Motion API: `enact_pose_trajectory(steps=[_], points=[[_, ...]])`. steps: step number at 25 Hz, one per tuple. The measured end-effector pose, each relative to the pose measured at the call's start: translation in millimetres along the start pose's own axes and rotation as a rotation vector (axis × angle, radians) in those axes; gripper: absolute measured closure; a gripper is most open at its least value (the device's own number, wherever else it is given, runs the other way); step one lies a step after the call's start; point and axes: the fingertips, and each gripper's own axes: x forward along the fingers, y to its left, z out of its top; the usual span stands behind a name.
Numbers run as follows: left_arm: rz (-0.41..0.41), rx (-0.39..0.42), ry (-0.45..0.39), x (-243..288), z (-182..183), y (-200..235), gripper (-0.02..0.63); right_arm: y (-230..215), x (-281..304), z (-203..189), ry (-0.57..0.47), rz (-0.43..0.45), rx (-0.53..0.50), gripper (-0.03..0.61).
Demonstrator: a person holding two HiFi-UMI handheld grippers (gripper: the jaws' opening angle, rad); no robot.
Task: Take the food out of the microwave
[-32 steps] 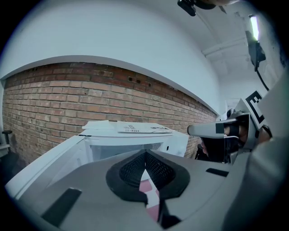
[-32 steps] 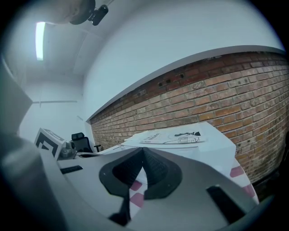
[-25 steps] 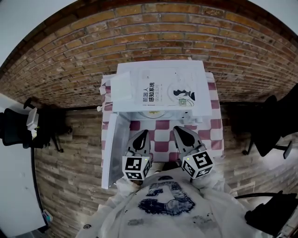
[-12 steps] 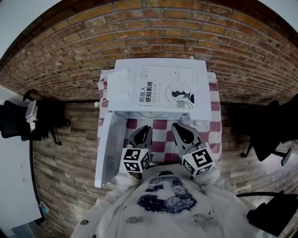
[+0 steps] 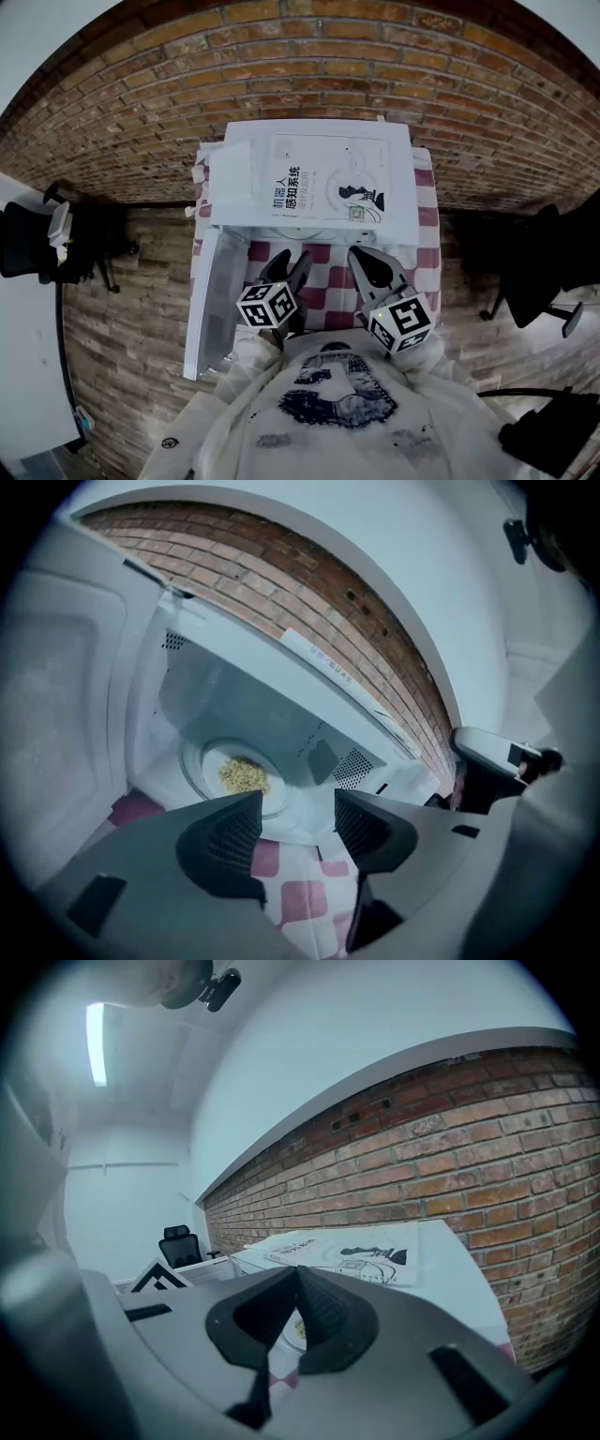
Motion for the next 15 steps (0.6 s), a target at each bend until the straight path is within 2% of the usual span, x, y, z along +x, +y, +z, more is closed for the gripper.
enact_pose_trajectory(steps=[3,5,8,12,15], points=[[-0.014,-0.082,0.000,10,-6,7,0.326,-2,0,-1,0.009,0.002,-0.003,0.565],[-0.023,-0.135,0.002,17,-10,11,0.303,-2,0,-2,0.015,0.005,-0.004,0.565],[-0.035,-0.262,0.006,29,-19,23,0.296,-3,0,-5,0.026,0.010,0.000,0.565],[-0.046,-0.477,0.012,43,-30,40,0.296,-6,-2,-7,0.039,0.006,0.004,0.565],[-0.036,-0.557,0.015,50,-35,50,0.296,-9,-4,-8,0.044,-0.003,0.009,0.565]])
